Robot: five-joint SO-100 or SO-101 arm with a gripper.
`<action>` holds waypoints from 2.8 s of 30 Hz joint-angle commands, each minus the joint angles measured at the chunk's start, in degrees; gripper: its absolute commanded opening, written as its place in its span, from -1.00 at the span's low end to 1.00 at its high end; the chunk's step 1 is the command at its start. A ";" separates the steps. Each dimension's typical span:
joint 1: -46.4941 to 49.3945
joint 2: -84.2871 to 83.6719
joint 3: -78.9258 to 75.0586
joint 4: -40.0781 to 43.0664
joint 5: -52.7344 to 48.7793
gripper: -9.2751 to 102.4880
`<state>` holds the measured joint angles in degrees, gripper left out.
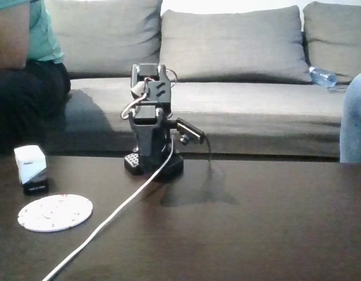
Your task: Grasp a servo box and put it on the zirlivani.
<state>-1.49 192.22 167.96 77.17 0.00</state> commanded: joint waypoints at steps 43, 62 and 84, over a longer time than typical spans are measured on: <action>67.32 -95.01 -98.17 22.06 -19.69 -0.28; 73.74 -94.75 -70.40 4.48 -20.92 -0.17; 72.95 -96.15 -68.64 -1.49 -18.81 -0.17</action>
<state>71.81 96.24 99.23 76.29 -19.34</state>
